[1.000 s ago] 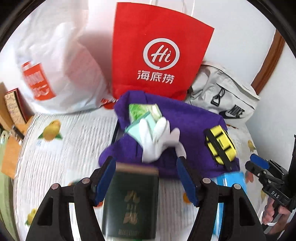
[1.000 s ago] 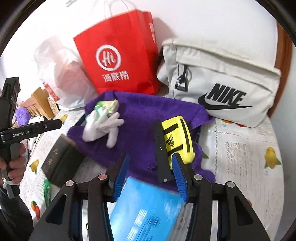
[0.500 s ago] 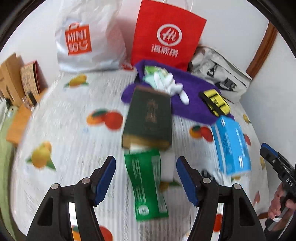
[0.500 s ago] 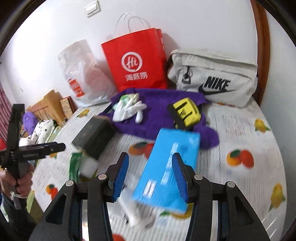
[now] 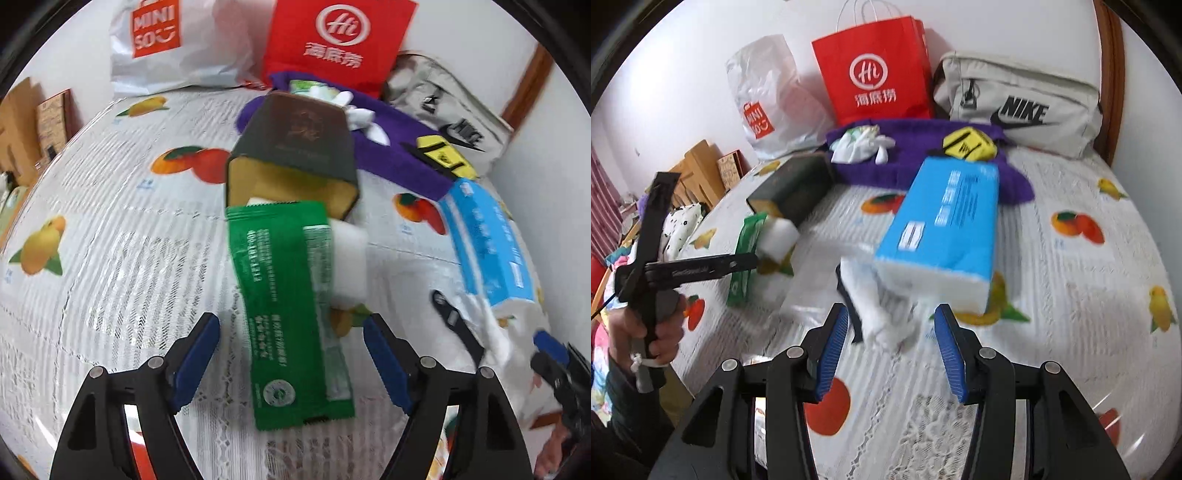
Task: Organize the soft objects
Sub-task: 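Grasp the green sachet with the left tool while the right tool grasps the white plastic bag, then carry the green sachet with the left tool while the right tool carries the plastic bag to the towel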
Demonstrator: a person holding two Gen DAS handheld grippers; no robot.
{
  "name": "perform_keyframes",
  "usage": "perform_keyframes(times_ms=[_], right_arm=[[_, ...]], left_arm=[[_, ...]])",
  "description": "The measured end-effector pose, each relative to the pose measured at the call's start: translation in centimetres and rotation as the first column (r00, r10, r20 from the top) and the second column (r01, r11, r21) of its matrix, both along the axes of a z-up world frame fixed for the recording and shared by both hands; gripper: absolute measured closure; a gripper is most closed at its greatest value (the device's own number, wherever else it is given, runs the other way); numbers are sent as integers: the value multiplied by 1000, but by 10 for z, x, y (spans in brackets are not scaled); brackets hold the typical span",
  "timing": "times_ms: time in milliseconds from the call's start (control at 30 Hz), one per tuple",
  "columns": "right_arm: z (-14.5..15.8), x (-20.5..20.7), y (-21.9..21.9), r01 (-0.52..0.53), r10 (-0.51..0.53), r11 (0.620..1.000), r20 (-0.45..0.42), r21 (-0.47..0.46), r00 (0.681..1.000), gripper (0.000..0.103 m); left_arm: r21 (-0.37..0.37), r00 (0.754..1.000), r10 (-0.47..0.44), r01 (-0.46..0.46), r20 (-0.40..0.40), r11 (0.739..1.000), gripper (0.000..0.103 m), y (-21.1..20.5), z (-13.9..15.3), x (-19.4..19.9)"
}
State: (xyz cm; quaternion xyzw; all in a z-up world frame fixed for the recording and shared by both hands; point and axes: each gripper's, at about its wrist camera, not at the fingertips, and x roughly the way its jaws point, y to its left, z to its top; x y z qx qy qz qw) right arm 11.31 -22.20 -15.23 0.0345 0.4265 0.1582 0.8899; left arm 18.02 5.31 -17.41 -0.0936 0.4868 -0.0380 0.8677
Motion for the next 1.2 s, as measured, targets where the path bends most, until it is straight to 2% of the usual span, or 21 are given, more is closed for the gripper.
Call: perform_keyframes(times_ms=[33, 67, 133, 300, 467, 500, 567, 600, 700, 867, 1067, 1200], right_arm=[[-3, 0, 2, -4, 4, 1000, -6, -5, 1000, 54], [-4, 0, 3, -9, 9, 1000, -6, -6, 1000, 54], [-7, 2, 7, -21, 21, 1000, -10, -6, 1000, 54], [-11, 10, 20, -63, 63, 998, -6, -5, 998, 54], [-28, 26, 25, -75, 74, 997, -34, -35, 997, 54], [-32, 30, 25, -74, 73, 997, -52, -28, 996, 57], [-42, 37, 24, -75, 73, 997, -85, -9, 994, 79], [-43, 38, 23, -67, 66, 998, -92, -2, 994, 85], [-38, 31, 17, -65, 67, 997, -75, 35, 995, 85], [-30, 10, 4, -32, 33, 999, -55, 10, 998, 85], [-41, -4, -13, 29, -33, 998, -81, -51, 996, 85], [-48, -6, -18, 49, -51, 998, -76, -32, 996, 85]], left_arm=[[-4, 999, 17, -17, 36, 1000, 32, 1, 2, -3], [-11, 998, 19, -19, 57, 1000, 45, 1, 3, -6], [-4, 999, -11, 11, 46, 1000, 65, -1, 3, -5], [78, 998, -34, 30, 60, 996, 67, -3, 7, -14], [12, 998, -29, 28, 48, 1000, 67, 6, 5, -22], [1, 999, -33, 33, 38, 999, 67, 6, 4, -23], [0, 999, -34, 34, 31, 999, 67, 5, 2, -24], [3, 999, -36, 35, 33, 999, 67, 5, 2, -24], [3, 998, -42, 42, 44, 999, 67, 6, 3, -26], [-5, 998, -45, 45, 48, 999, 67, 9, 1, -27], [0, 997, -45, 46, 61, 999, 67, 9, 1, -31], [2, 997, -42, 42, 64, 999, 69, 9, 2, -33]])
